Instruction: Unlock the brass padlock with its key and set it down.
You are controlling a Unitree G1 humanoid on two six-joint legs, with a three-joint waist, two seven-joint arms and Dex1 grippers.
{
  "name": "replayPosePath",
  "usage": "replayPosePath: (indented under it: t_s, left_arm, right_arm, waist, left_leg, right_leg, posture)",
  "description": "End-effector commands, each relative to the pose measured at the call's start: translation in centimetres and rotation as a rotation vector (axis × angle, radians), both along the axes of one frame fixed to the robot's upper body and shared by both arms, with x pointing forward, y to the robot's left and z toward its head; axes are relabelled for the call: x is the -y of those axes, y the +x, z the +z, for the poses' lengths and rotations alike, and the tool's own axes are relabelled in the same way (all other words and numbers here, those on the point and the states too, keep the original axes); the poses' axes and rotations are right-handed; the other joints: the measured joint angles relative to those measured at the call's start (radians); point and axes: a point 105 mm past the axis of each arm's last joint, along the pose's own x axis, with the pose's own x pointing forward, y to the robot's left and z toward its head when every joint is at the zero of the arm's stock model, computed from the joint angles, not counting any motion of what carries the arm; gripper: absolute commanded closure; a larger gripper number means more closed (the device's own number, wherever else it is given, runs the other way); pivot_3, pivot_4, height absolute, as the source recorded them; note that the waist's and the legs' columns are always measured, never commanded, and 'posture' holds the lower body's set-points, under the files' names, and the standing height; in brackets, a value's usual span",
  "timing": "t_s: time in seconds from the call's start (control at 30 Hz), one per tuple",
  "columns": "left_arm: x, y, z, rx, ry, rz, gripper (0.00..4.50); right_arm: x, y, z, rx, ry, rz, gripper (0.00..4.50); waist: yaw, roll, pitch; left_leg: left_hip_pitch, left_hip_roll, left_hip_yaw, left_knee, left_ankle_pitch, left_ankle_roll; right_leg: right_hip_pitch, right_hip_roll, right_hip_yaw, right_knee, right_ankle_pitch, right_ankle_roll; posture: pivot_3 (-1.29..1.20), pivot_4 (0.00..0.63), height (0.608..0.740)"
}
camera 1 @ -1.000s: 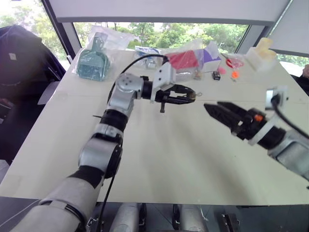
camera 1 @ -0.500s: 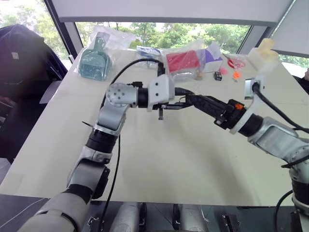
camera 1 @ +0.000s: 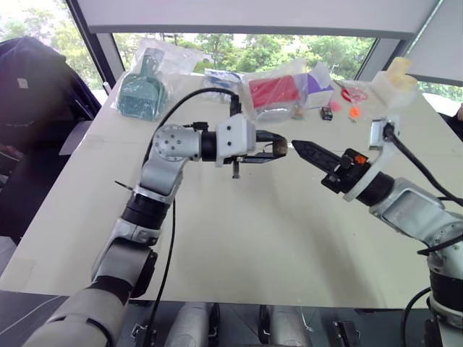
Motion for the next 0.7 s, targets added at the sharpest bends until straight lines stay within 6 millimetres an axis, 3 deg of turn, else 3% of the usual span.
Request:
replayPosePath:
  t_s: [0.03, 0.13, 0.27, 0.37, 0.53, 0.57, 0.7]
  left_arm:
    - [0.24, -0.48, 0.86, 0.063, -0.024, -0.011, 3.77]
    - [0.37, -0.73, 0.63, 0.067, -0.024, -0.018, 3.77]
    - [0.45, -0.87, 0.26, 0.075, -0.013, -0.022, 3.77]
    - [0.42, -0.88, 0.32, 0.081, -0.014, -0.022, 3.77]
    - [0.46, -0.95, 0.43, 0.094, -0.014, -0.022, 3.77]
    - [0.48, -1.01, 0.41, 0.098, -0.013, -0.024, 3.77]
    - [0.58, -1.20, 0.12, 0.148, 0.006, -0.029, 3.77]
  right_arm:
    - [-0.02, -0.45, 0.88, 0.045, -0.009, -0.002, 2.17]
    - [-0.09, -0.69, 0.65, 0.038, -0.008, 0.010, 0.66]
    - [0.12, -0.67, 0.39, 0.030, -0.001, -0.001, 0.66]
    - [0.16, -0.56, 0.45, 0.028, 0.017, -0.009, 1.56]
    - [-0.35, -0.53, 0.38, 0.015, 0.026, 0.002, 4.07]
    - [-0.42, -0.50, 0.36, 0.013, 0.028, 0.002, 4.37]
    - [-0.23, 0.05, 0.19, -0.015, 0.058, -0.031, 4.37]
  waist:
    - [0.000, 0.000, 0.000]
    - [0.000, 0.000, 0.000]
    - [0.000, 0.000, 0.000]
    - [0.000, 0.000, 0.000]
    - [0.000, 0.000, 0.000]
    - [0.000, 0.000, 0.000]
    - [0.000, 0.000, 0.000]
  left_leg:
    - [0.000, 0.000, 0.000, 0.000, 0.000, 0.000]
    - [0.000, 0.000, 0.000, 0.000, 0.000, 0.000]
    - [0.000, 0.000, 0.000, 0.000, 0.000, 0.000]
    - [0.000, 0.000, 0.000, 0.000, 0.000, 0.000]
    - [0.000, 0.000, 0.000, 0.000, 0.000, 0.000]
    - [0.000, 0.000, 0.000, 0.000, 0.000, 0.000]
    - [0.000, 0.000, 0.000, 0.000, 0.000, 0.000]
  right_leg:
    - [0.000, 0.000, 0.000, 0.000, 0.000, 0.000]
    - [0.000, 0.000, 0.000, 0.000, 0.000, 0.000]
    - [0.000, 0.000, 0.000, 0.000, 0.000, 0.000]
    - [0.000, 0.000, 0.000, 0.000, 0.000, 0.000]
    - [0.000, 0.000, 0.000, 0.000, 0.000, 0.000]
    - [0.000, 0.000, 0.000, 0.000, 0.000, 0.000]
    - [0.000, -0.001, 0.000, 0.000, 0.000, 0.000]
  posture:
    - [0.00, 0.150, 0.735]
    - [0.00, 0.150, 0.735]
    - [0.00, 0.150, 0.735]
    - [0.00, 0.150, 0.735]
    - [0.00, 0.150, 0.735]
    - [0.00, 0.150, 0.735]
    - [0.00, 0.150, 0.735]
